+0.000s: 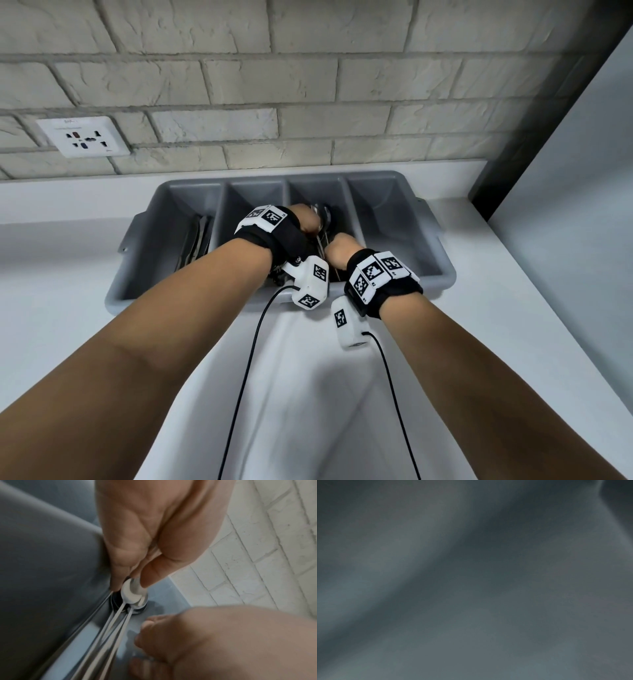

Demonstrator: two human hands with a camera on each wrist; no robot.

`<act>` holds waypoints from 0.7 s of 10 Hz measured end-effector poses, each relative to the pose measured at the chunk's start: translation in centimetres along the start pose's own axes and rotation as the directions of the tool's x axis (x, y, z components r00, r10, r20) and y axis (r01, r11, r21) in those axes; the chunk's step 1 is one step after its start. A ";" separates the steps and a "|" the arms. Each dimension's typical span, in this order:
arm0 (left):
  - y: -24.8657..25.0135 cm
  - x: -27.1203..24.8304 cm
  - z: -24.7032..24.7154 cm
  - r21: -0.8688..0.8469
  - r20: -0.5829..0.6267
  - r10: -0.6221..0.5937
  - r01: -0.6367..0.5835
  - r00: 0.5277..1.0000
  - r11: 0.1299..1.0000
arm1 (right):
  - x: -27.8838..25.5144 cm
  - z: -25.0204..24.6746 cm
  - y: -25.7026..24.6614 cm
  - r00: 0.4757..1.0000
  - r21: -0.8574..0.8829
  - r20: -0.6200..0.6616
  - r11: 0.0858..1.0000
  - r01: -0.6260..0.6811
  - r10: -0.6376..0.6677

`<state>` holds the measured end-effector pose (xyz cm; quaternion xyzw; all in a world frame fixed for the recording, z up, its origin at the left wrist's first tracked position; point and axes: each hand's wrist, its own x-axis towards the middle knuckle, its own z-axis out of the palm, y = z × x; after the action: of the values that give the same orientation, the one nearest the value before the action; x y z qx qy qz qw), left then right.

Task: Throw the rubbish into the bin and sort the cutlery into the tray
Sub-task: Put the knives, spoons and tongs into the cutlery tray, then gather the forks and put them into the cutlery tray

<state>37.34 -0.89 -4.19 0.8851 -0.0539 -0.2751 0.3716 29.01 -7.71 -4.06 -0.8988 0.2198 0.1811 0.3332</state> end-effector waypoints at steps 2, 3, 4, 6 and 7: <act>0.1 -3.5 -1.8 0.040 -0.036 0.057 -0.056 0.998 0.998 | -1.5 -0.6 0.7 0.972 0.119 -0.202 0.983 0.142 -0.116; -1.4 -7.9 -2.7 -0.070 -0.141 0.066 -0.076 0.988 0.995 | -4.0 -0.8 0.8 0.944 0.197 -0.250 0.943 0.268 -0.216; -3.2 -11.3 -3.5 -0.110 -0.195 0.059 -0.082 0.979 0.991 | -5.8 -0.2 0.2 0.895 0.199 -0.331 0.905 0.377 -0.300; -10.9 -19.9 -7.2 0.019 -0.293 0.003 0.002 0.956 1.000 | -12.7 3.8 -1.5 0.761 0.189 -0.387 0.763 0.618 -0.521; -14.7 -22.7 -8.7 0.060 -0.318 -0.084 0.108 0.944 0.992 | -14.2 6.4 -2.0 0.769 0.162 -0.303 0.765 0.624 -0.563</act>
<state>21.22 21.89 0.84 0.9328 0.0387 -0.1457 0.3273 17.03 1.94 -0.88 -0.8866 -0.0185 -0.0725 0.4565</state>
